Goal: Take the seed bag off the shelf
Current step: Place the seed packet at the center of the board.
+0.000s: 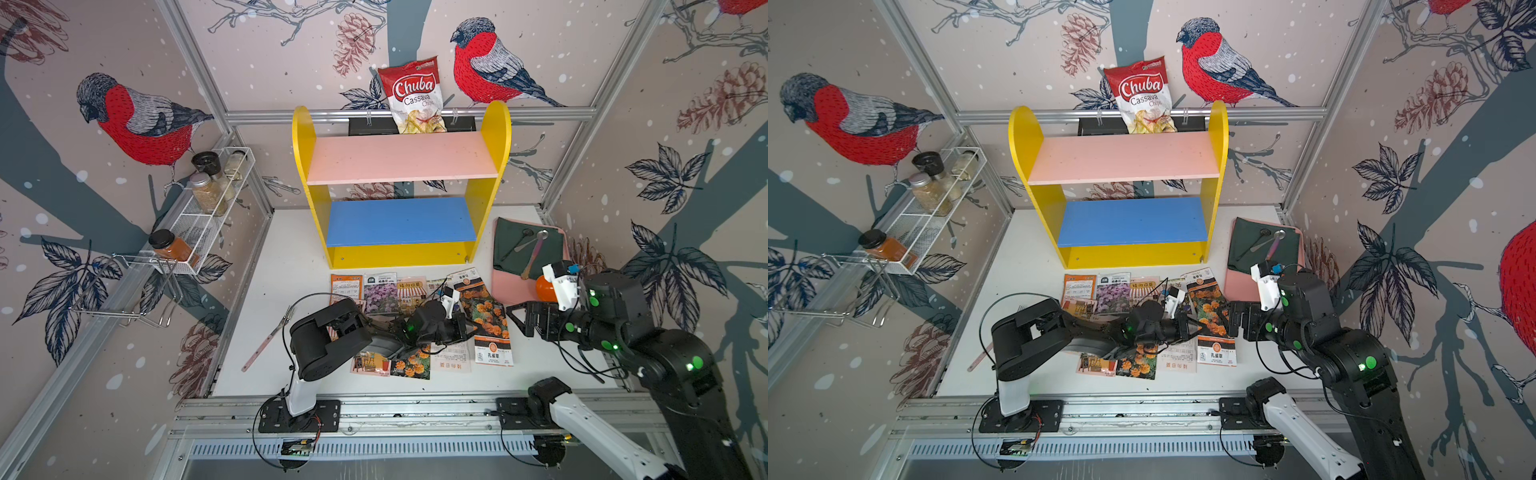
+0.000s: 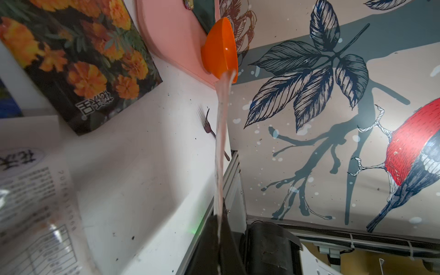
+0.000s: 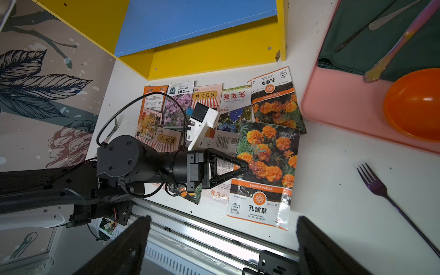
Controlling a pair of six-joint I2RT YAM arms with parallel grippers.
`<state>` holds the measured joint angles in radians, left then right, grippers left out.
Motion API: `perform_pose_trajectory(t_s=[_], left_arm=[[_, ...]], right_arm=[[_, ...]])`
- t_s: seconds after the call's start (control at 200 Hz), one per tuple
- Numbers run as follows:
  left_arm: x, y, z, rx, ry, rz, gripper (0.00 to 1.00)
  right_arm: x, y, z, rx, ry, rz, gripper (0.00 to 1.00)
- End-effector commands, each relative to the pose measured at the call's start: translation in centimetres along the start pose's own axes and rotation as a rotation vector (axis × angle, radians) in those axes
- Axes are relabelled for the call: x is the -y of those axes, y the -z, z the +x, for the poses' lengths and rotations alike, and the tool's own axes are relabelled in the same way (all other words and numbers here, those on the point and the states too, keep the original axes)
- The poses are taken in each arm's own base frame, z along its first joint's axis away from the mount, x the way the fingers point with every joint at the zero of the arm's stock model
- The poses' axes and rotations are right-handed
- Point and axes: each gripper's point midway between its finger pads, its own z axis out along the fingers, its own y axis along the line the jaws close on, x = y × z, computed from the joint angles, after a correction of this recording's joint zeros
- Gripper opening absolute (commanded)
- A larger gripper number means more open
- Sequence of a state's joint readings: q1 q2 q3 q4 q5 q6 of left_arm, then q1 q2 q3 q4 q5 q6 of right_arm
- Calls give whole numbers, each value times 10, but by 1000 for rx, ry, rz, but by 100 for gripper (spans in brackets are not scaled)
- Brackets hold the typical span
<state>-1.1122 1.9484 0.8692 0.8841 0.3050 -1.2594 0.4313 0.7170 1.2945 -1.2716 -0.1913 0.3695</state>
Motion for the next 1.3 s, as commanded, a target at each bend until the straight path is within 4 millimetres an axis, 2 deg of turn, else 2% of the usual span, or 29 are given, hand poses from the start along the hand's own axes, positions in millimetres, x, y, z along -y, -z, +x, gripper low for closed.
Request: perform_pose_trajectory(t_s=[0.0,0.19,0.385,0.64,0.71,0.886,0.896,0.911,1.091,1.211,1.296], left_arm=[[-2,-8,-5,34,16,-7,0],[-27,-15,3,20,70,-102,0],[-42,-21,14,-1,96,-191,0],[-56,-17,16,7,111,-301,0],[-59,-16,18,3,119,-313,8],[-73,-13,25,-19,126,-365,18],[-65,-17,21,-16,121,-349,19],[-62,-19,20,-17,116,-347,21],[-56,-17,20,-24,83,-375,42],[-55,-13,20,-37,74,-404,60],[-57,-8,21,-47,61,-441,79]], right_arm=[[1,1,-1,8,-5,8,97],[1,1,-2,14,-1,7,97],[0,0,-4,18,0,4,97],[-1,3,-7,37,8,1,97],[-1,3,-7,40,5,2,97],[0,3,-7,44,5,2,97],[0,3,-7,43,6,3,97],[-1,3,-7,44,6,2,97],[-1,5,-7,53,10,0,97],[-1,6,-6,56,10,-1,97],[-1,7,-6,60,12,-5,97]])
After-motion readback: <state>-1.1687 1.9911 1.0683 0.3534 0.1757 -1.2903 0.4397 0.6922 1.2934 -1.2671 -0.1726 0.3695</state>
